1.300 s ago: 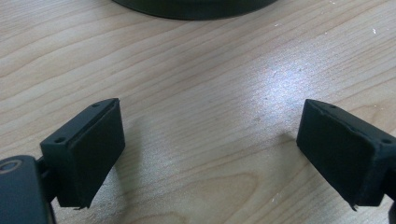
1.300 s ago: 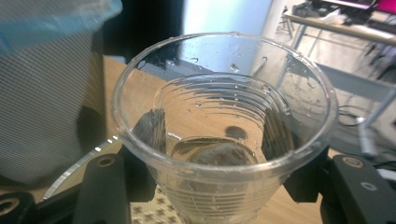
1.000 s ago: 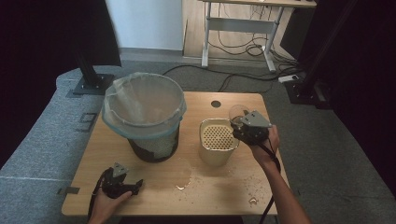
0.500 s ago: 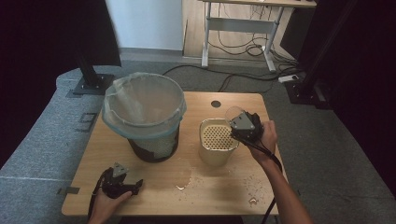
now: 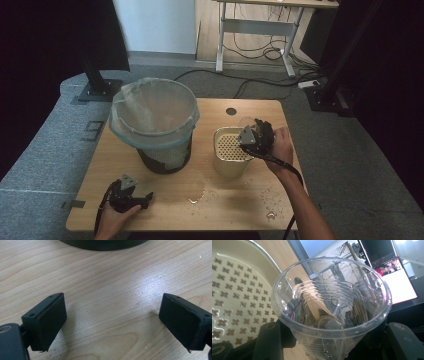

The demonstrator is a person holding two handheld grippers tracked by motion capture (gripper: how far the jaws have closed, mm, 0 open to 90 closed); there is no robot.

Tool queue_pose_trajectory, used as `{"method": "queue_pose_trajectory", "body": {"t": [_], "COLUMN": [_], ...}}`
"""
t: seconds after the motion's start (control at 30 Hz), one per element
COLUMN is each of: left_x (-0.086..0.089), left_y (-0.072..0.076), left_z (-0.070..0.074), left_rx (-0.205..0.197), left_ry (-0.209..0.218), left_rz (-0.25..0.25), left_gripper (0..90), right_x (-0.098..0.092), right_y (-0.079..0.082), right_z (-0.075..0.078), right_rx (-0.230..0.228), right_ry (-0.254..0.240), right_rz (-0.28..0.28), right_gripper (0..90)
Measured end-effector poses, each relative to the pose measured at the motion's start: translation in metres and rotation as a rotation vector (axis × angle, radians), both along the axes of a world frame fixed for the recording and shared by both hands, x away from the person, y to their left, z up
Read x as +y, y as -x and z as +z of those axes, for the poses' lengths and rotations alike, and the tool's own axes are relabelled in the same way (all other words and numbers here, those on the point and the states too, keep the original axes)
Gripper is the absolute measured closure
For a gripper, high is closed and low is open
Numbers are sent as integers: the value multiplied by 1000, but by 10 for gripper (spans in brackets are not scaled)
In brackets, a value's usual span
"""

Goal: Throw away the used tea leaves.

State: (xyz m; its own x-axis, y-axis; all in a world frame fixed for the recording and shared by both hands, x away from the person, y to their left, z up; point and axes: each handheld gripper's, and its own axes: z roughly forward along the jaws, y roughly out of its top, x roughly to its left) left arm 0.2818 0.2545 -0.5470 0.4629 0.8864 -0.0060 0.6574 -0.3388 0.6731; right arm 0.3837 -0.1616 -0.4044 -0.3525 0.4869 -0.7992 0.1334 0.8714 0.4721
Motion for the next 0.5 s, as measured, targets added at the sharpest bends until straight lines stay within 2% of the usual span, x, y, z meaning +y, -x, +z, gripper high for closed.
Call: {"method": "queue_pose_trajectory", "body": {"t": [0.17, 0.33, 0.5], "left_x": [0, 0, 0], "left_y": [0, 0, 0], "left_z": [0, 0, 0], "left_rx": [0, 0, -1], "left_ry": [0, 0, 2], "left_rz": [0, 0, 2], "left_gripper": [71, 70, 71], "right_x": [6, 13, 17], "right_y": [0, -1, -2], "right_z": [-3, -6, -8], "right_rx": [-13, -42, -54], "right_ry": [83, 194, 257], "right_rz": [3, 16, 24], "right_gripper": [417, 425, 429]}}
